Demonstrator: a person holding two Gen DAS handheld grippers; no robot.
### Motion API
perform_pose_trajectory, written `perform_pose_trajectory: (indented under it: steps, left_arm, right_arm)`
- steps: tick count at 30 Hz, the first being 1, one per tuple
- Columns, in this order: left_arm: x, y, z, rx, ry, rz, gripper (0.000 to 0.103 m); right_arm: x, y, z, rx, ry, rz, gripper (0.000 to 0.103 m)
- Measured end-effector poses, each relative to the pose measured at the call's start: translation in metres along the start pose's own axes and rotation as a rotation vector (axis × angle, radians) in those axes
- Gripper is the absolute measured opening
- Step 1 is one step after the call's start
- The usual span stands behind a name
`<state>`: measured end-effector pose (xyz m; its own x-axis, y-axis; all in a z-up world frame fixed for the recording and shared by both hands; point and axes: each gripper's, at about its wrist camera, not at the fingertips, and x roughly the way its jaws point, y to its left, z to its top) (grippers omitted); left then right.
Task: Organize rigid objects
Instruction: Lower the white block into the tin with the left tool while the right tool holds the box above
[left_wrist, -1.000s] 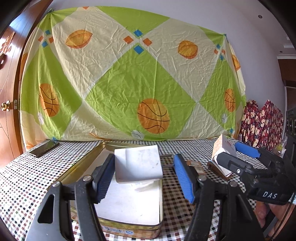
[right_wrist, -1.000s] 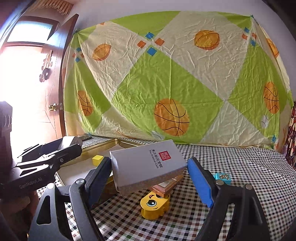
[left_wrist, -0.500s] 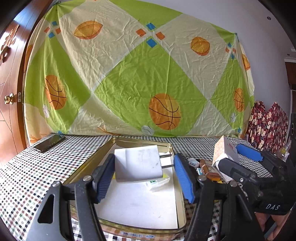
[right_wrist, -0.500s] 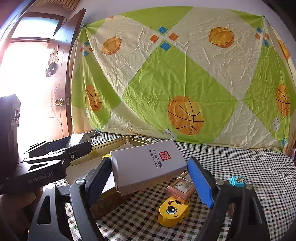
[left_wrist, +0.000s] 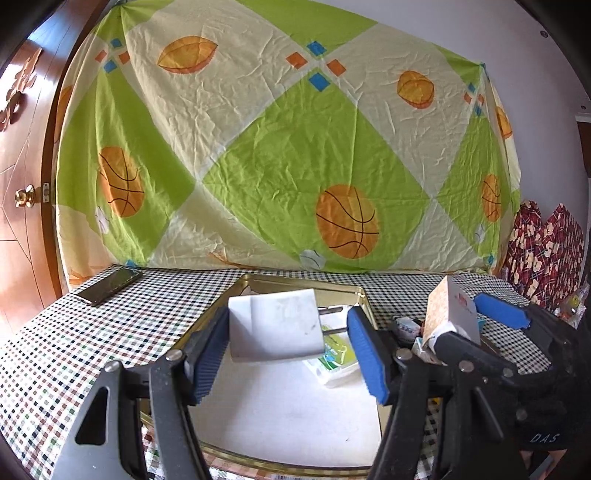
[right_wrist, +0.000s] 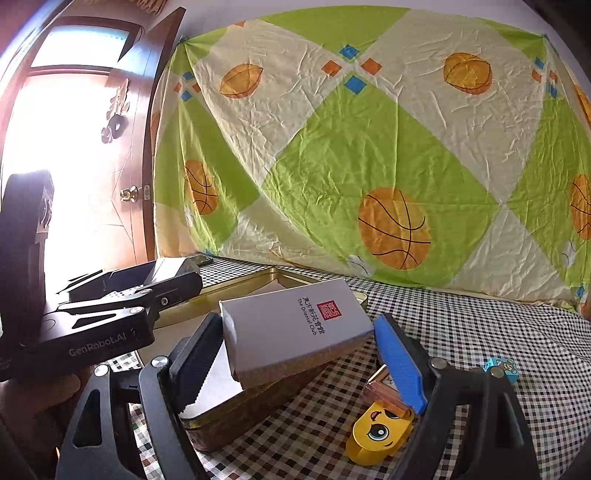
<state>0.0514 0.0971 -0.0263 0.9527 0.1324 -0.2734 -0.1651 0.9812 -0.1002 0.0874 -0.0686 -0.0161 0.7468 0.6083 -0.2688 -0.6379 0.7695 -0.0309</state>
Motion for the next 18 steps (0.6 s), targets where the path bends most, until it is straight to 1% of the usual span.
perform_pose_trajectory:
  steps: [18]
  left_arm:
    - [0.003, 0.021, 0.001, -0.016, -0.01, 0.042, 0.064]
  right_arm:
    - [0.01, 0.016, 0.003, -0.028, 0.005, 0.016, 0.085]
